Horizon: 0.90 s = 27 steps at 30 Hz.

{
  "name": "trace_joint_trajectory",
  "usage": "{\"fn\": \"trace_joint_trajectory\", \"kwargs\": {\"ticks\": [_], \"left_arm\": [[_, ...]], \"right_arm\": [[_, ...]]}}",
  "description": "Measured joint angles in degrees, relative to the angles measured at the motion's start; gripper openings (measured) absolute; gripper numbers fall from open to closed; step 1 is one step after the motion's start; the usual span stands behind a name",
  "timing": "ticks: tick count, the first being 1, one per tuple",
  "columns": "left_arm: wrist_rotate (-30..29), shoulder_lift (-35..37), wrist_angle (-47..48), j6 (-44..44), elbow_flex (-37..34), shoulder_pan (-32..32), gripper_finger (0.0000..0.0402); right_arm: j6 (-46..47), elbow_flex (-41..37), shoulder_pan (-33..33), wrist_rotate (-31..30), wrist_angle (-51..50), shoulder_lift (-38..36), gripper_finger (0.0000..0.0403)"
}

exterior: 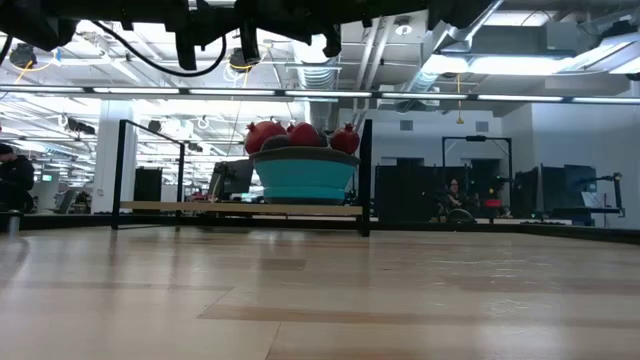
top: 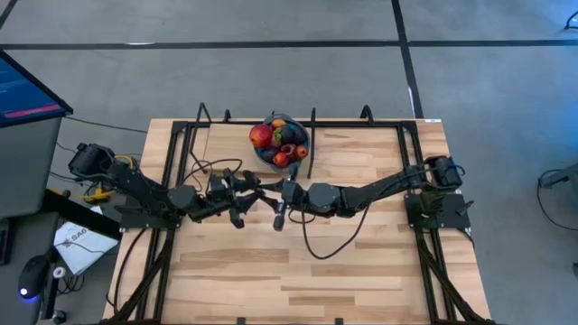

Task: Pick & Place Fruit
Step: Put the black knife on the shelf

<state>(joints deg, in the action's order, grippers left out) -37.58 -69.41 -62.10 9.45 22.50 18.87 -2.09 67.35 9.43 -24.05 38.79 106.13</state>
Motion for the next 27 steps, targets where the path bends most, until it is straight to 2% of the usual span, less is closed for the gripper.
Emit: {"fn": "trace_joint_trajectory", "kwargs": {"ticks": [6,15,21,27], "left_arm": [[0.25,0.02,-1.03,-0.76,0.0,0.37,0.0139],[3.28,0.02,-0.82,-5.94,0.0,0.37,0.0129],[2.7,0.04,-0.45,-6.46,0.0,0.37,0.0077],[3.14,0.04,0.19,-5.71,0.0,0.37,0.0073]], "right_arm": [[2.13,0.02,-0.01,0.09,-2.76,0.04,0.0103],[2.14,0.02,0.74,0.0,-3.17,0.04,0.0103],[3.17,-0.04,0.73,-0.12,-3.17,0.04,0.0104],[4.82,-0.04,0.52,0.26,-3.95,0.04,0.0128]]}}
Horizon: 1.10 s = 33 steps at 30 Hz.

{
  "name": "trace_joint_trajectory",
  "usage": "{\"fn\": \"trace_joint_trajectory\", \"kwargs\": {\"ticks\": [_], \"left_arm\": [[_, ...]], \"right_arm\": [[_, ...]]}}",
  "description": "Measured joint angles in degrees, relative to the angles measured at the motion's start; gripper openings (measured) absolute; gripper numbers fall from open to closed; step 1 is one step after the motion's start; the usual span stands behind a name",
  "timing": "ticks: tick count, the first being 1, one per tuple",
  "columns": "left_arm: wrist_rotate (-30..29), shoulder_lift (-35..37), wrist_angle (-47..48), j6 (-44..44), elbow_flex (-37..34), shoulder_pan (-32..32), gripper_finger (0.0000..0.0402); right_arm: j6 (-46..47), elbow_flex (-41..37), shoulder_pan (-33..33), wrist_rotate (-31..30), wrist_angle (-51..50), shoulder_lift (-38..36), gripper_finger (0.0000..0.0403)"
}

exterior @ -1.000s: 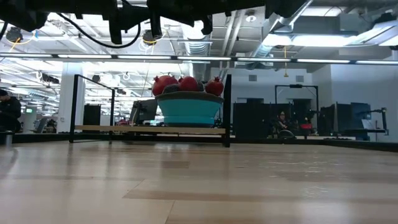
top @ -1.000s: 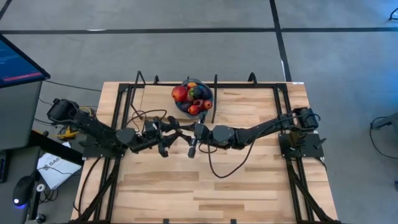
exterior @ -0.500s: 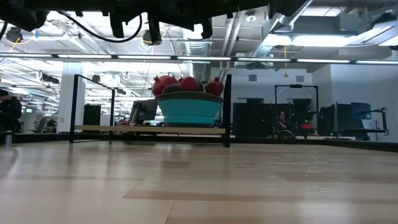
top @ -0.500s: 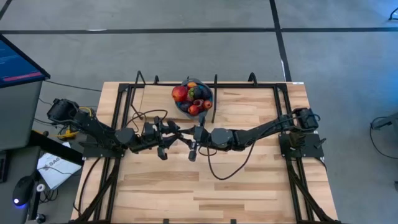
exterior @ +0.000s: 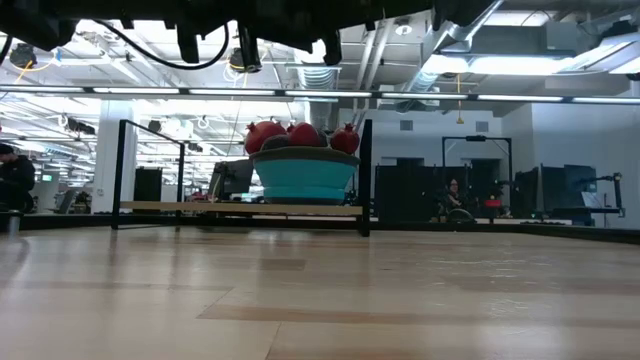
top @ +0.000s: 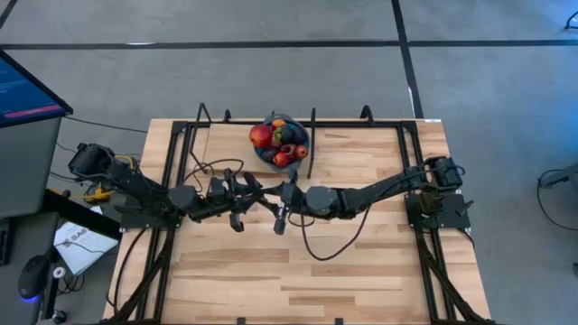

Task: Pick & Place Fruit
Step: Put the black knife on the shelf

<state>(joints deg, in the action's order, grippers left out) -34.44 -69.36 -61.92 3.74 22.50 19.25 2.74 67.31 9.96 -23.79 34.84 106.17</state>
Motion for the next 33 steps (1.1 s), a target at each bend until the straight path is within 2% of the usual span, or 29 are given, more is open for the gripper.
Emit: {"fn": "trace_joint_trajectory", "kwargs": {"ticks": [7,11,16,19,23,25,28,31,33], "left_arm": [[-0.3,2.04,6.71,2.41,0.0,1.16,0.0073],[-5.11,7.8,15.84,3.38,0.01,3.05,0.0073],[-12.23,16.95,28.7,5.3,0.02,5.38,0.0073],[-14.21,22.12,39.42,10.06,0.12,5.41,0.0073],[-15.25,25.58,62.97,21.93,5.03,1.99,0.0073],[-13.63,25.44,74.82,28.2,8.92,-1.5,0.0073],[-5.98,23.43,87.59,35.34,14.15,-10.23,0.0073],[4.73,20.2,94.77,37.12,16.96,-21.55,0.0073],[10.91,17.47,95.88,35.93,17.35,-28.89,0.0073]], "right_arm": [[0.29,0.02,0.22,0.11,-4.93,0.0,0.0205],[1.42,0.02,1.15,-0.43,-8.95,-0.37,0.0248],[6.05,0.02,2.89,-0.48,-13.0,-0.44,0.0259],[8.21,0.02,4.7,-0.48,-14.86,-0.35,0.0259],[8.92,0.0,6.87,-0.4,-14.91,-0.02,0.026],[8.92,0.0,7.51,-0.28,-14.73,-0.02,0.026],[8.9,0.0,7.61,-0.29,-14.28,-0.02,0.026],[8.92,0.0,7.07,-0.3,-14.06,-0.02,0.026],[9.22,0.0,6.75,-0.31,-14.03,-0.02,0.026]]}}
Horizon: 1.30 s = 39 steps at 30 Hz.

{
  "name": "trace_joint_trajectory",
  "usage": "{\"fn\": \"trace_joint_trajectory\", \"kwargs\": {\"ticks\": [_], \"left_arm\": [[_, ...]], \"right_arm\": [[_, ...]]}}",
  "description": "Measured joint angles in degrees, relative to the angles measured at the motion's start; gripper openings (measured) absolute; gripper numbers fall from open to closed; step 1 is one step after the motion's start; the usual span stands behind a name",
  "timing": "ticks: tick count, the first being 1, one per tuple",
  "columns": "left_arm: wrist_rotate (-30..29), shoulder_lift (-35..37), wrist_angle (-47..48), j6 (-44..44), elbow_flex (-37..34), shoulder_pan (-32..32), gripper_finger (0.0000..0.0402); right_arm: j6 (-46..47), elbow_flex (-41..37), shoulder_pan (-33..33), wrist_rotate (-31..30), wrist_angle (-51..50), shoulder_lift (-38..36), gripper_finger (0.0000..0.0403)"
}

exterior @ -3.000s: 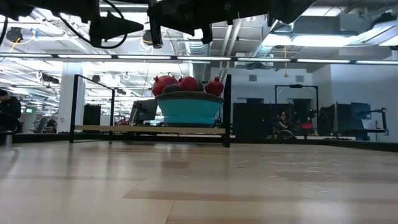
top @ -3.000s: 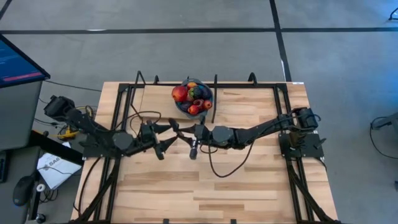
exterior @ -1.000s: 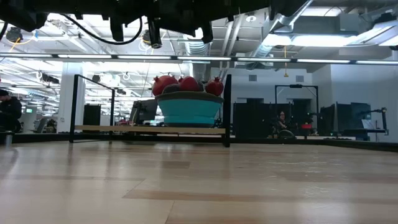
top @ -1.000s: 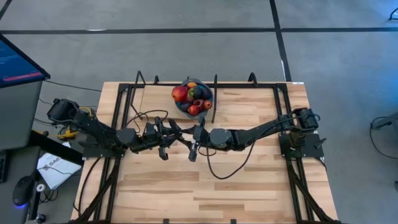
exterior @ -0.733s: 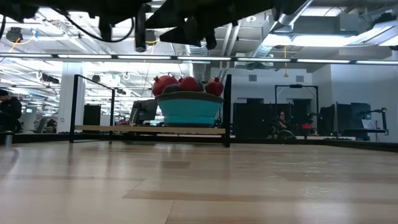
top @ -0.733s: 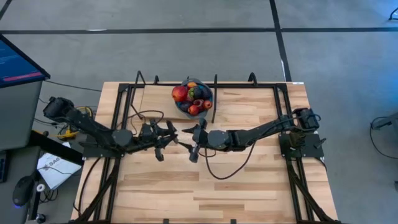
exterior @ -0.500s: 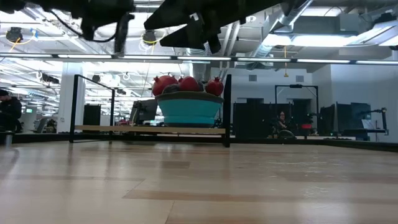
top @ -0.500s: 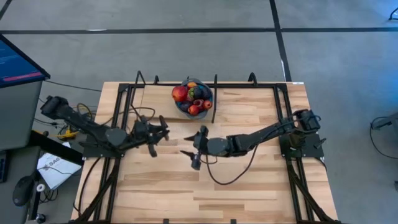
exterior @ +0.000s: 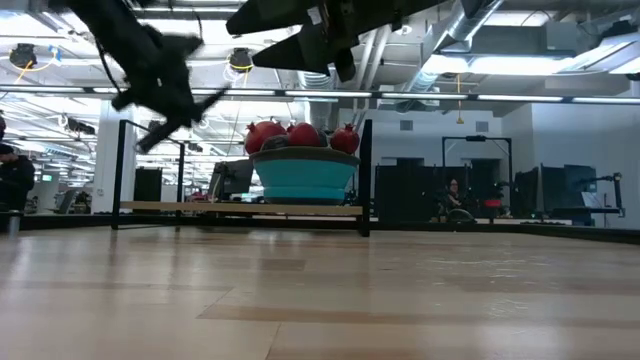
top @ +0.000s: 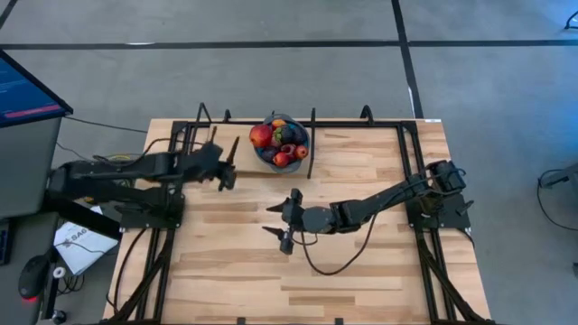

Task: Pick & Place Fruit
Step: Put the black knife on the shelf

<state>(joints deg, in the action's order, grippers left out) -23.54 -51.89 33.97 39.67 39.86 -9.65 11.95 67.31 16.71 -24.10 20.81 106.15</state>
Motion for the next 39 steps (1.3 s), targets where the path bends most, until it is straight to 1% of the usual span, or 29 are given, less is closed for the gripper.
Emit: {"fn": "trace_joint_trajectory", "kwargs": {"ticks": [3,6,10,13,16,22,24,30,34,39], "left_arm": [[6.4,-4.3,0.06,-2.82,0.0,-9.64,0.0074],[8.78,-8.46,-0.66,-4.71,0.0,-16.8,0.0085],[10.67,-12.76,-1.79,-5.47,0.0,-23.6,0.0087],[12.95,-14.68,-3.38,-6.88,0.0,-26.87,0.0085],[15.1,-15.34,-3.72,-6.9,0.0,-28.15,0.0086],[15.01,-14.48,-6.14,-6.38,0.0,-28.29,0.0089],[13.88,-14.48,-7.53,-6.34,0.0,-28.29,0.009],[7.64,-14.96,-9.62,-6.44,-0.04,-28.33,0.0091],[6.79,-15.14,-9.71,-6.44,-0.04,-28.37,0.0091],[6.69,-18.21,-10.11,-7.29,-0.06,-28.37,0.0091]], "right_arm": [[0.11,0.0,-0.15,0.01,0.39,0.0,0.026],[0.12,0.0,0.13,0.01,1.21,0.0,0.026],[0.12,0.0,0.64,0.01,1.19,0.0,0.026],[0.12,0.0,0.96,0.01,1.06,0.0,0.026],[0.12,0.0,0.9,0.01,1.1,0.0,0.026],[0.14,0.0,0.9,0.01,1.08,0.0,0.026],[0.14,0.0,0.9,0.01,1.1,0.0,0.026],[0.14,0.0,0.92,0.02,1.09,0.01,0.026],[0.14,0.0,1.23,0.01,1.09,0.02,0.026],[0.14,0.0,1.27,0.02,1.08,0.02,0.026]]}}
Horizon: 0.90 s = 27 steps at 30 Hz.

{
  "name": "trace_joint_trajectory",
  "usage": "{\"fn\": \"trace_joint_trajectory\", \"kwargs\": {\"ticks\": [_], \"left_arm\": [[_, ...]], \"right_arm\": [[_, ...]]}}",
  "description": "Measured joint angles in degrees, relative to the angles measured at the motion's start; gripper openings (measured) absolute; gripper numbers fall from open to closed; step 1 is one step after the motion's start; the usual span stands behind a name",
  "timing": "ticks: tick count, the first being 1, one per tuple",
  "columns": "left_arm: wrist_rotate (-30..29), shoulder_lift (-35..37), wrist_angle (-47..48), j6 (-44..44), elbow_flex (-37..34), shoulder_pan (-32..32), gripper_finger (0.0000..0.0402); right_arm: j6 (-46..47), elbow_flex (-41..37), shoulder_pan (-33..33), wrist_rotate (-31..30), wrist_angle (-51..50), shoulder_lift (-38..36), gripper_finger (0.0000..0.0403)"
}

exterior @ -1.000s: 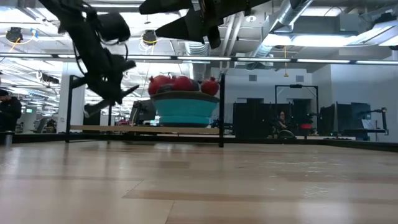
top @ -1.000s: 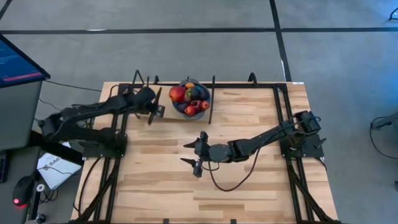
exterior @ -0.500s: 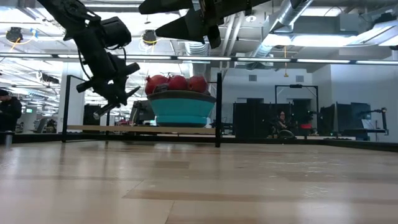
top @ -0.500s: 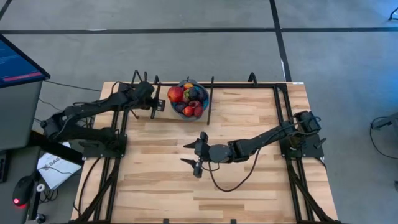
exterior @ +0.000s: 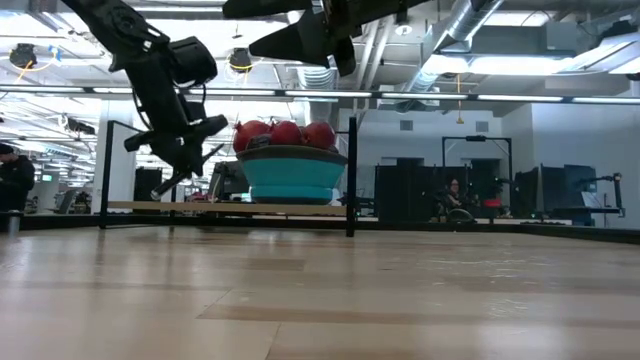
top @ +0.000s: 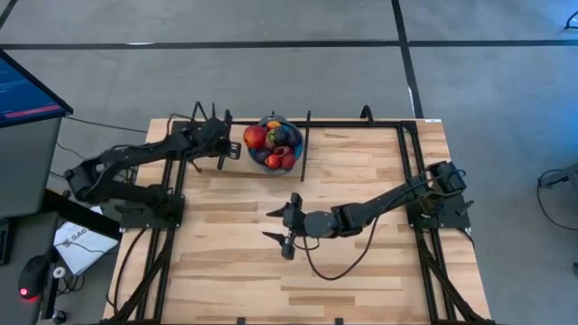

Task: Pick & Place Fruit
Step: Put the black knife on the shelf

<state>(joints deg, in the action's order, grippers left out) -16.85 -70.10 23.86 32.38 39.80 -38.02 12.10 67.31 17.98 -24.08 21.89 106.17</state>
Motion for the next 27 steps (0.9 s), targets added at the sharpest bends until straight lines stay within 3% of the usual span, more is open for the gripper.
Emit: {"fn": "trace_joint_trajectory", "kwargs": {"ticks": [16,27], "left_arm": [[-0.76,-7.62,-4.06,-0.46,-0.01,0.0,0.0092],[-2.97,-8.2,-4.79,-0.45,-0.03,-0.18,0.0093]], "right_arm": [[0.02,0.0,0.44,-0.02,-0.02,0.0,0.026],[0.02,0.0,0.44,-0.02,-0.02,0.0,0.026]]}}
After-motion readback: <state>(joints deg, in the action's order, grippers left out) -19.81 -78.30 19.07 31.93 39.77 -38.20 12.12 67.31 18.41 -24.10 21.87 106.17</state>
